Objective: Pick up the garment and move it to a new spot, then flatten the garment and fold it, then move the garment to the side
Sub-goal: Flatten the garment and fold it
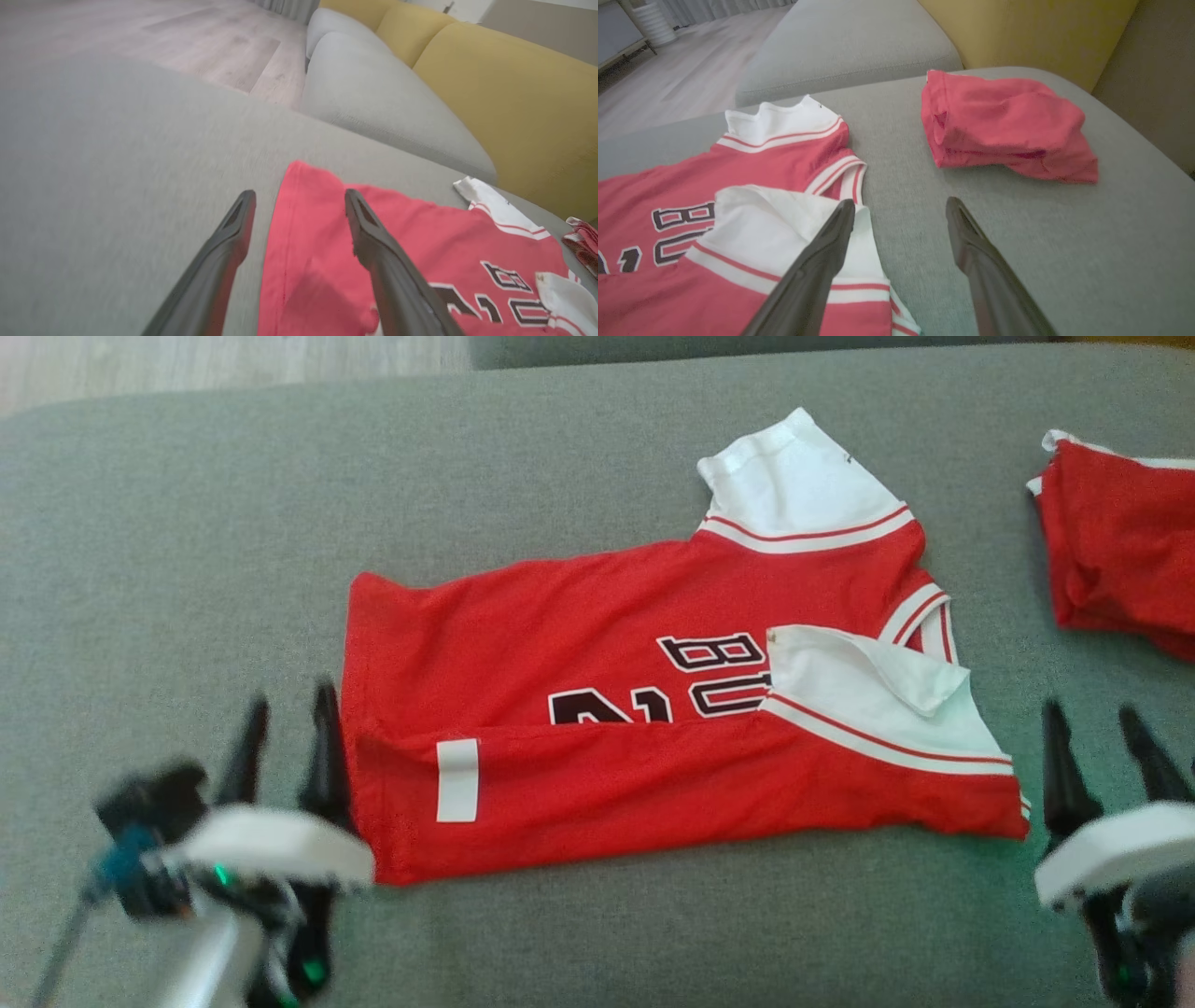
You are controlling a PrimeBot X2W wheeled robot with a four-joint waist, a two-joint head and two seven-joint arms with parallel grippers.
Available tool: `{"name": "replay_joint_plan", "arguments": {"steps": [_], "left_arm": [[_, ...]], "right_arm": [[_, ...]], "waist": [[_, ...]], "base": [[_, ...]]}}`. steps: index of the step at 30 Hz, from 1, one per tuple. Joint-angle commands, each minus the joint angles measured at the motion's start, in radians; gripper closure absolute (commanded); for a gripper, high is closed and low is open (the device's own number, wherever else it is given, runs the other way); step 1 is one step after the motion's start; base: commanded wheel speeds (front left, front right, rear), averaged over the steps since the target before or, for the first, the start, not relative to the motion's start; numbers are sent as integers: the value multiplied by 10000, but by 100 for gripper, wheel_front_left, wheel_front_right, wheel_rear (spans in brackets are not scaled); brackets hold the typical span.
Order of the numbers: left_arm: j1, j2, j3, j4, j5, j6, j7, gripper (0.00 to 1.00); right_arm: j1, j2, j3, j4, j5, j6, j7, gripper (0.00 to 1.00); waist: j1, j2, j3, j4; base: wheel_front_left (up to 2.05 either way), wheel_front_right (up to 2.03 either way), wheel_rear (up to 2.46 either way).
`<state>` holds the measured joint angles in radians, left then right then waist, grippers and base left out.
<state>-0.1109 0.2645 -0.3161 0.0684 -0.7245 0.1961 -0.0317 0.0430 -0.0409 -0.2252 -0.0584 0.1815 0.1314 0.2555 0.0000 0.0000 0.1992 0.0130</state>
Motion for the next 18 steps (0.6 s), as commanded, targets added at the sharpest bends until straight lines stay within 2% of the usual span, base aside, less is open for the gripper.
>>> {"name": "replay_joint_plan", "arguments": {"steps": [1, 8, 13, 18], "left_arm": [[-725, 377, 480, -474, 152, 61, 125, 0], [-3148, 1907, 176, -1049, 820, -264, 2208, 0], [-4357, 2607, -148, -501, 1010, -637, 3549, 0], [-4859, 2926, -436, 81, 996, -962, 4375, 0]], "right_arm": [[-601, -93, 291, -510, -77, -7, 6, 0], [-1967, -93, 919, -1103, -422, -7, 352, 0], [-2950, -93, 1517, -1098, -516, -7, 430, 0], [-3634, -124, 1845, -915, -522, -7, 328, 0]], "waist": [[0, 0, 111, -23], [0, 0, 912, -250], [0, 0, 1677, -544], [0, 0, 2224, -779]], "base": [[0, 0, 0], [0, 0, 0], [0, 0, 0], [0, 0, 0]]}}
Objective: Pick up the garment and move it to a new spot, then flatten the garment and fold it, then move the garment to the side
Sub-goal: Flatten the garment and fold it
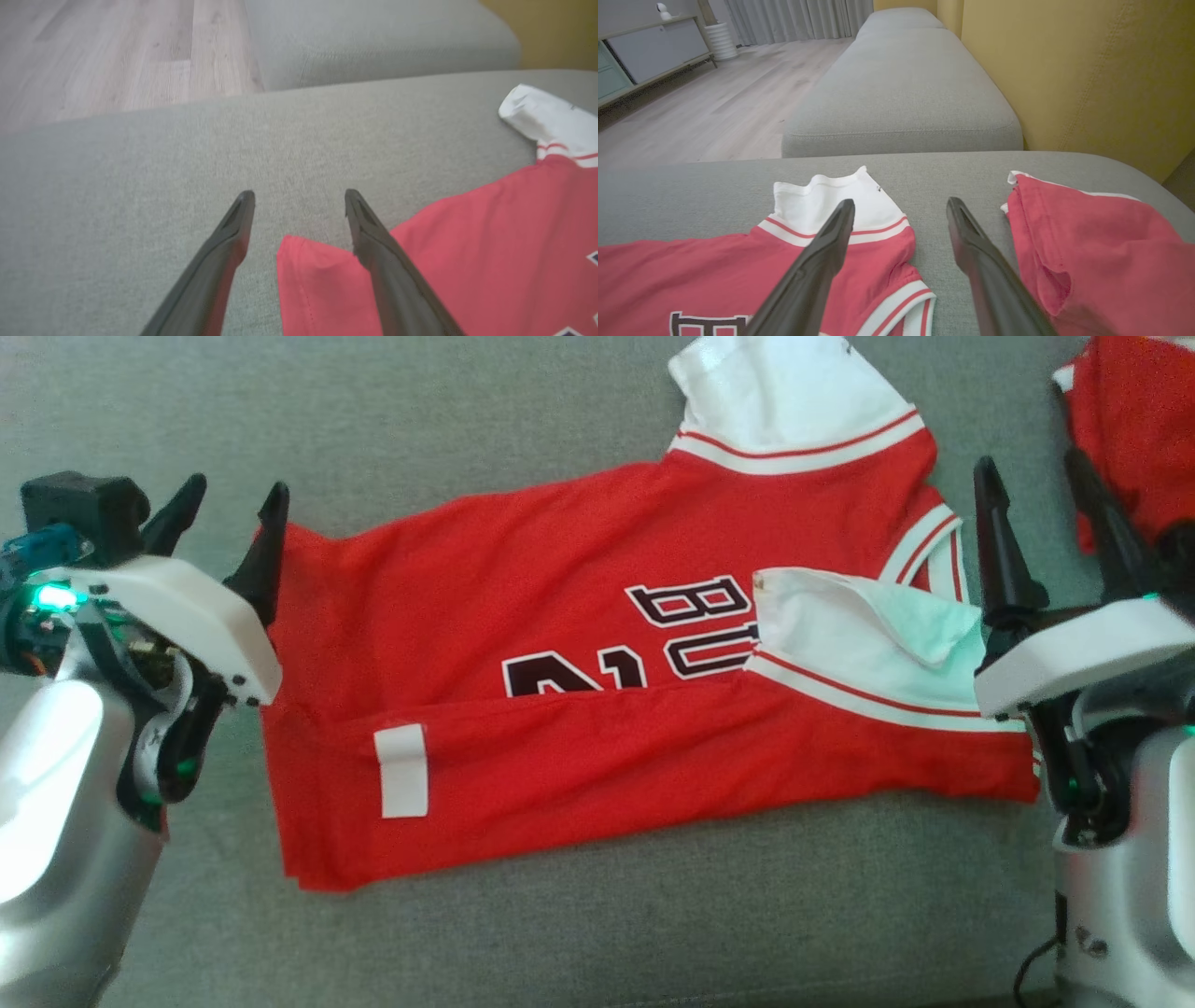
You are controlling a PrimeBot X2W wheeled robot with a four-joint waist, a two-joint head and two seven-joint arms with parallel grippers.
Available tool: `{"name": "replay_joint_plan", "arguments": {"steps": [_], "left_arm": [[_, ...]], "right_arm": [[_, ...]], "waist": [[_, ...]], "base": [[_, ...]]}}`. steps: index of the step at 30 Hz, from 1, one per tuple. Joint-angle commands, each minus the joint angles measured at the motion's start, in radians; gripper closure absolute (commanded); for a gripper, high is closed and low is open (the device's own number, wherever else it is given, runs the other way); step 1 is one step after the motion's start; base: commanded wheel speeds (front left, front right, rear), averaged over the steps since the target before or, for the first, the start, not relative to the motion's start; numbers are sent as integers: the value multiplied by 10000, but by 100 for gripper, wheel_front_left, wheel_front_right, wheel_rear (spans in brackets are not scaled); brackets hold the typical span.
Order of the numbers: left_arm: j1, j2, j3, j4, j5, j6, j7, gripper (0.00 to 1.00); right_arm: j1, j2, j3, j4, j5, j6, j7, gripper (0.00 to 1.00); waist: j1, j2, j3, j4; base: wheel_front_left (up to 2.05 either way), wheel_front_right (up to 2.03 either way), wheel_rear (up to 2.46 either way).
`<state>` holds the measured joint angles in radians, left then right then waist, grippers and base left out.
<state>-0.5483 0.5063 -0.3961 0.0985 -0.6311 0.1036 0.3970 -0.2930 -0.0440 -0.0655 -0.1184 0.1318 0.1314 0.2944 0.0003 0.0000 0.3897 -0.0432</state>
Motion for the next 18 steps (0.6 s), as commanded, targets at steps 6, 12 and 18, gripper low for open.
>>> {"name": "replay_joint_plan", "arguments": {"steps": [6, 12, 18], "left_arm": [[-360, 595, 174, 100, 77, 52, 487, 0], [-119, 684, 103, 171, 66, 216, 736, 0], [45, 653, -7, -19, -31, 286, 956, 100]], "right_arm": [[-604, -204, 342, -132, 14, -7, -243, 0], [-701, -254, 356, -64, 51, -7, -322, 0], [-876, -367, 460, -48, 62, -7, -210, 0]], "waist": [[-3, 0, 678, -379], [-3, 0, 815, -434], [-3, 0, 877, -321]], "base": [[0, 0, 0], [0, 0, 0], [0, 0, 0]]}}
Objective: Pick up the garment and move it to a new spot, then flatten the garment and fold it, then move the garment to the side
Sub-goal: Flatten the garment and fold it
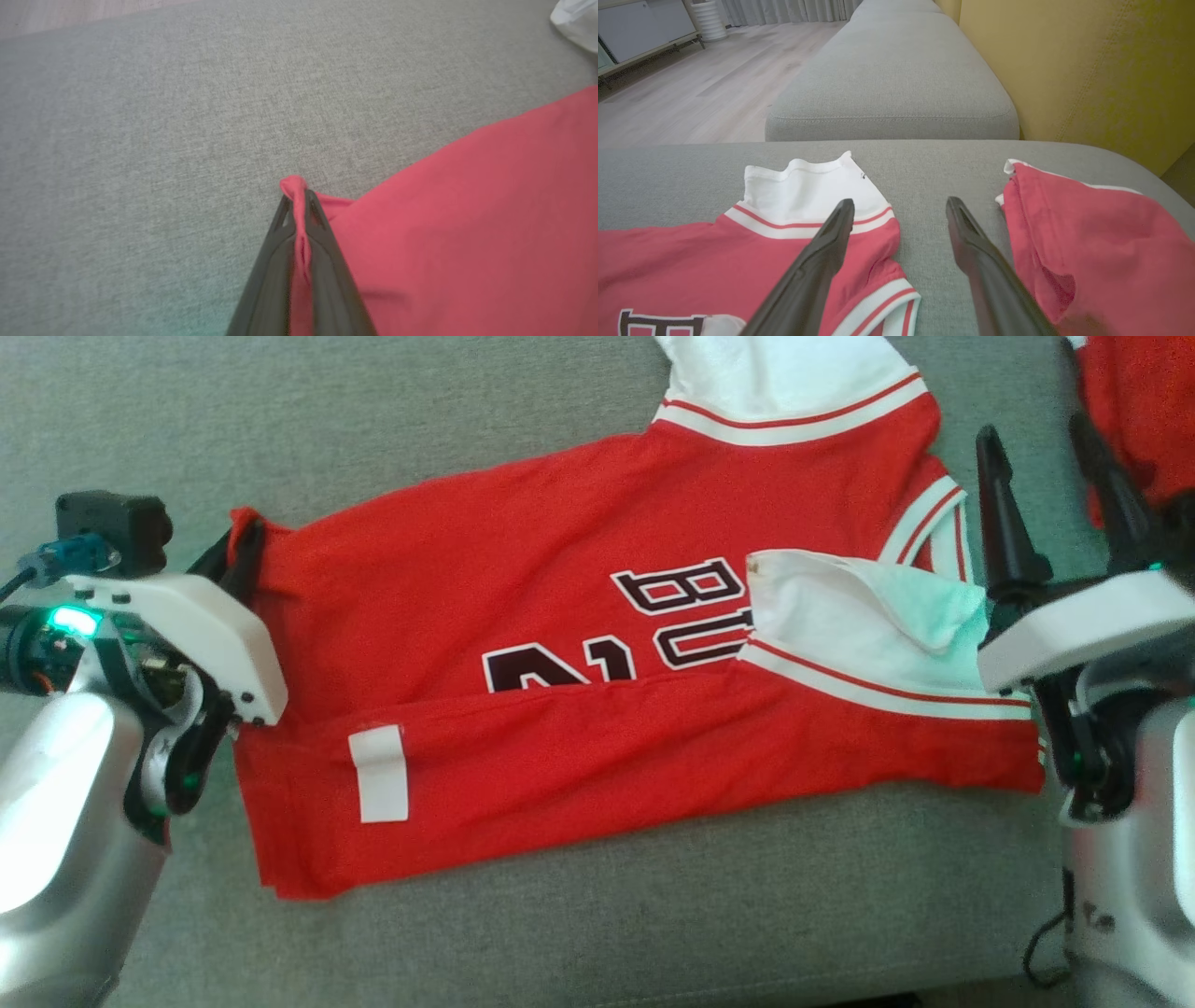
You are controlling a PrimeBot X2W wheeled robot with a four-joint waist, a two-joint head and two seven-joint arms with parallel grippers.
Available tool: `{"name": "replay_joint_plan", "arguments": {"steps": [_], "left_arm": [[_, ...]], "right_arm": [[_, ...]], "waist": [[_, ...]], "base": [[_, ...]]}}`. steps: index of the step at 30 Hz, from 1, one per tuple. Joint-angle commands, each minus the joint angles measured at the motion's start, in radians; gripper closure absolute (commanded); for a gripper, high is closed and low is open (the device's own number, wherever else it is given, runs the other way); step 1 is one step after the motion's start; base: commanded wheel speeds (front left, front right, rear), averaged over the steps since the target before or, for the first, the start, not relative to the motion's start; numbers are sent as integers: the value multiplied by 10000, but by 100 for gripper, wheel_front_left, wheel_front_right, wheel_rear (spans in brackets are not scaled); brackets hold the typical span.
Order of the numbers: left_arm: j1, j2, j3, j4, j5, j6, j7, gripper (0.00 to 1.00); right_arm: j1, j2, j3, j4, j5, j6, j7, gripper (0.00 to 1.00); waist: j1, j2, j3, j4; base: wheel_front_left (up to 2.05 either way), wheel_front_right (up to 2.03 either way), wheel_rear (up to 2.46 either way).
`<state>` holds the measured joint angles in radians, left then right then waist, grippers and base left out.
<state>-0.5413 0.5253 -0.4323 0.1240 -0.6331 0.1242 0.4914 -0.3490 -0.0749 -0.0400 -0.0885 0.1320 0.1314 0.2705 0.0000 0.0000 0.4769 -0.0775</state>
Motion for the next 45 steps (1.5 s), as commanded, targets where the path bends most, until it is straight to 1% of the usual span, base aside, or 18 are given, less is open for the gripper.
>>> {"name": "replay_joint_plan", "arguments": {"steps": [1, 8, 13, 19, 21, 24, 28, 29, 30, 31, 32, 33, 34, 35, 36, 37, 40, 45], "left_arm": [[-27, 426, 365, -310, -29, 100, -25, 100], [-285, -319, 556, -447, -31, 345, -1182, 100], [-575, -994, 540, -433, -12, 440, -1971, 100], [-1048, -1834, 189, -159, -16, 270, -2542, 100], [-1199, -2083, 82, -26, -8, 219, -2717, 100], [-1368, -2394, -64, 169, 1, 141, -2947, 100], [-1496, -2619, -210, 429, 12, 34, -3143, 100], [-1517, -2647, -229, 489, 9, 13, -3178, 100], [-1534, -2667, -241, 546, 6, -5, -3212, 100], [-1549, -2682, -251, 600, 2, -22, -3242, 100], [-1561, -2695, -260, 650, -3, -35, -3267, 100], [-1570, -2701, -265, 697, -8, -44, -3286, 100], [-1578, -2702, -268, 743, -13, -51, -3304, 100], [-1585, -2699, -268, 788, -18, -55, -3318, 100], [-1585, -2699, -268, 788, -18, -55, -3318, 100], [-1589, -2693, -265, 828, -22, -56, -3329, 100], [-1563, -2642, -239, 923, -26, -37, -3379, 100], [-1343, -2482, -101, 1095, -117, 49, -3436, 100]], "right_arm": [[-396, -109, 238, -334, 49, -7, 72, 0], [-1991, -766, 772, 413, -39, -7, 800, 0], [-3713, -1173, 964, 1853, -40, -7, 1548, 0], [-5445, -1706, 1074, 4036, -360, -7, 2443, 0], [-5845, -1776, 1083, 4722, -348, -7, 2730, 0], [-6255, -1856, 1123, 5582, -390, -7, 3052, 0], [-6604, -1853, 1223, 6351, -381, -7, 3111, 0], [-6660, -1835, 1263, 6496, -379, -7, 3090, 13], [-6709, -1813, 1298, 6628, -368, -7, 3059, 38], [-6757, -1784, 1306, 6748, -337, -7, 3005, 50], [-6797, -1763, 1320, 6870, -312, -7, 2960, 60], [-6834, -1747, 1348, 6988, -297, -7, 2912, 66], [-6863, -1727, 1375, 7096, -284, -7, 2840, 77], [-6886, -1704, 1384, 7180, -275, -7, 2722, 98], [-6886, -1704, 1384, 7180, -275, -7, 2722, 98], [-6904, -1682, 1397, 7250, -276, -7, 2576, 100], [-6952, -1619, 1406, 7418, -233, -7, 2040, 100], [-6872, -1534, 1581, 7532, 126, -7, 1119, 100]], "waist": [[0, 0, 14, 65], [0, 0, 182, 638], [0, 0, 458, 1251], [0, 0, 871, 2093], [0, 0, 989, 2305], [0, 0, 1096, 2532], [0, 0, 1132, 2683], [0, 0, 1127, 2694], [0, 0, 1118, 2699], [0, 0, 1106, 2702], [0, 0, 1088, 2701], [0, 0, 1067, 2689], [0, 0, 1038, 2670], [0, 0, 1005, 2646], [0, 0, 1005, 2646], [0, 0, 965, 2617], [0, 0, 779, 2484], [0, 0, 195, 2154]], "base": [[0, 0, 0], [0, 0, 0], [0, 0, 0], [0, 0, 0], [0, 0, 0], [0, 0, 0], [0, 0, 0], [0, 0, 0], [0, 0, 0], [0, 0, 0], [0, 0, 0], [0, 0, 0], [0, 0, 0], [0, 0, 0], [0, 0, 0], [0, 0, 0], [0, 0, 0], [0, 0, 0]]}}
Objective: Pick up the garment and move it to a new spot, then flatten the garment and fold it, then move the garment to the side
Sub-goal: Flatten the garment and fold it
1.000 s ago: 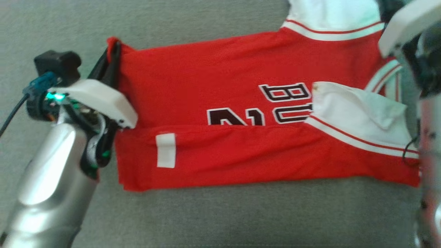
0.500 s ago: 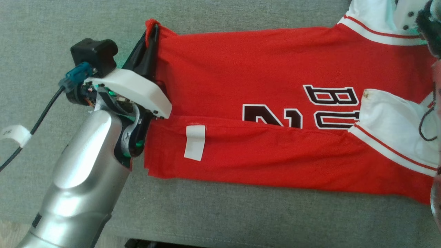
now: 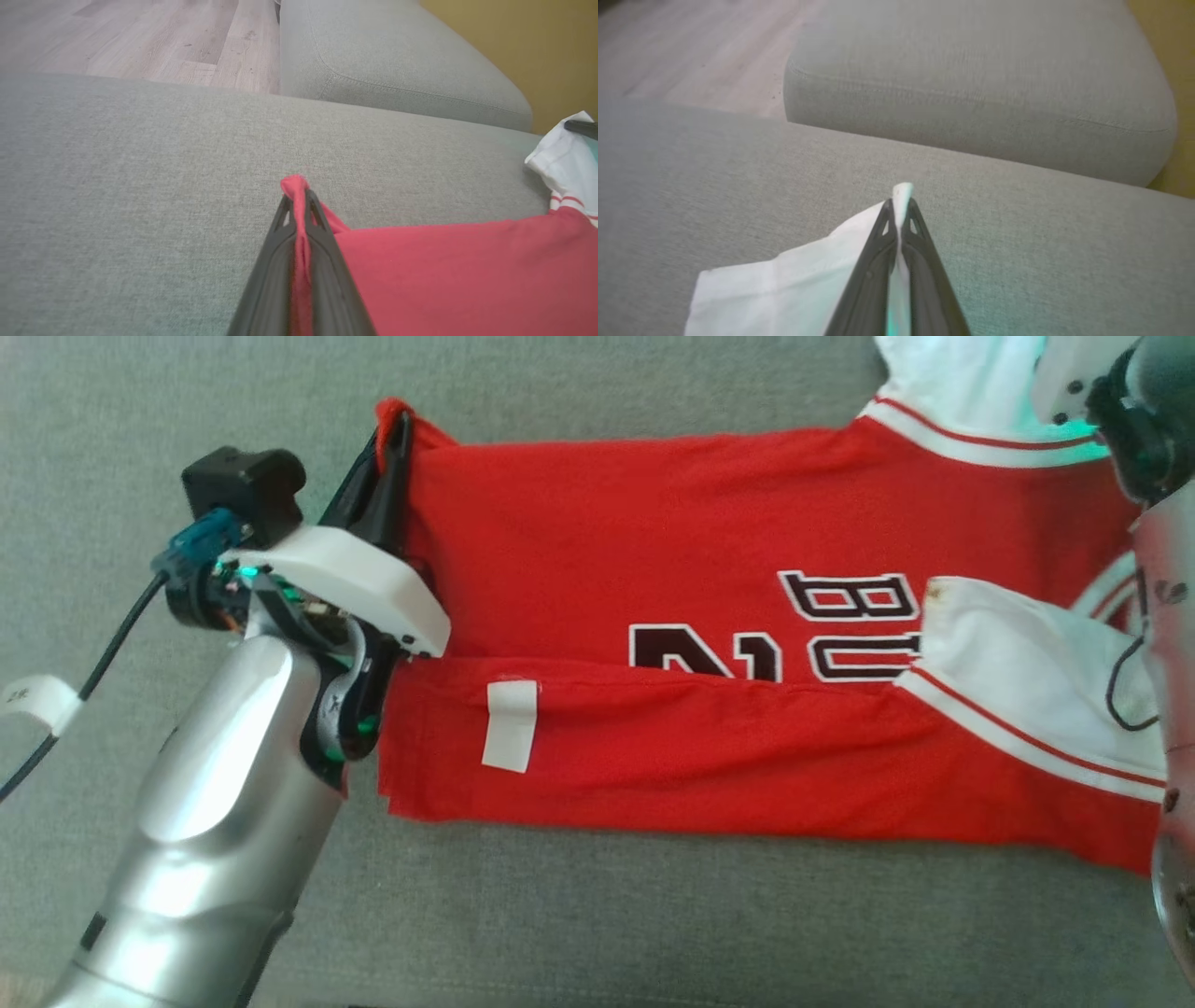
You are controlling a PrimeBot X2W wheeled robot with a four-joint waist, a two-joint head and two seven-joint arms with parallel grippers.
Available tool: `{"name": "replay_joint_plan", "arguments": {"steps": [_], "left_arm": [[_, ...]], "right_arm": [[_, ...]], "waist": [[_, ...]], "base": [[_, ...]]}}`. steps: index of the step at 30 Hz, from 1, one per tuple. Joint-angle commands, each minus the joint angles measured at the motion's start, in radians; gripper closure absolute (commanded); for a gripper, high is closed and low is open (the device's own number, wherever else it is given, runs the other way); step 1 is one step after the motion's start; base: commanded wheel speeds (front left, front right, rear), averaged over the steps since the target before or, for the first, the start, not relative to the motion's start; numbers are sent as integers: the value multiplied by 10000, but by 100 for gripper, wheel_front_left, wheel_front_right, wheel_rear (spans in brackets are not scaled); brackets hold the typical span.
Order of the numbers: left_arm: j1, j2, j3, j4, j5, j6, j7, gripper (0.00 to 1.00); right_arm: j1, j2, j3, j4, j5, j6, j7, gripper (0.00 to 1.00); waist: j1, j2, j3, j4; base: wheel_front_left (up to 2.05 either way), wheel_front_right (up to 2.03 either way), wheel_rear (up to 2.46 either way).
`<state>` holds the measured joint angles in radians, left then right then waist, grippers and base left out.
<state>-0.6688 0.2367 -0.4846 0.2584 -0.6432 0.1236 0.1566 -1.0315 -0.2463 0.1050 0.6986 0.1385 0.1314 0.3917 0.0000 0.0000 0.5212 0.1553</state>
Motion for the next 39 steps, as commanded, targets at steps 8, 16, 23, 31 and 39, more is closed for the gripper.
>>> {"name": "replay_joint_plan", "arguments": {"steps": [8, 16, 23, 31, 39], "left_arm": [[829, 555, 785, -115, -426, 281, -283, 100], [2078, 527, 1014, -764, -752, 529, -707, 100], [3536, 267, 936, -1640, -757, 787, -1518, 100], [4712, -154, 823, -1371, -903, 831, -2332, 100], [5104, -414, 870, -655, -1041, 837, -2813, 100]], "right_arm": [[1338, -62, 751, -1092, 1217, -7, -889, 100], [3407, -151, 824, -2776, 1907, -7, -1635, 100], [5701, 92, -27, -4446, 1645, -7, -2228, 100], [8042, 950, -756, -5534, 1197, -7, -2514, 100], [8844, 1435, -925, -5475, 836, -7, -2937, 100]], "waist": [[0, 0, -1509, -681], [0, 0, -2494, -1031], [0, 0, -2891, -1152], [0, 0, -3012, -1217], [0, 0, -3158, -1354]], "base": [[0, 0, 0], [0, 0, 0], [0, 0, 0], [0, 0, 0], [0, 0, 0]]}}
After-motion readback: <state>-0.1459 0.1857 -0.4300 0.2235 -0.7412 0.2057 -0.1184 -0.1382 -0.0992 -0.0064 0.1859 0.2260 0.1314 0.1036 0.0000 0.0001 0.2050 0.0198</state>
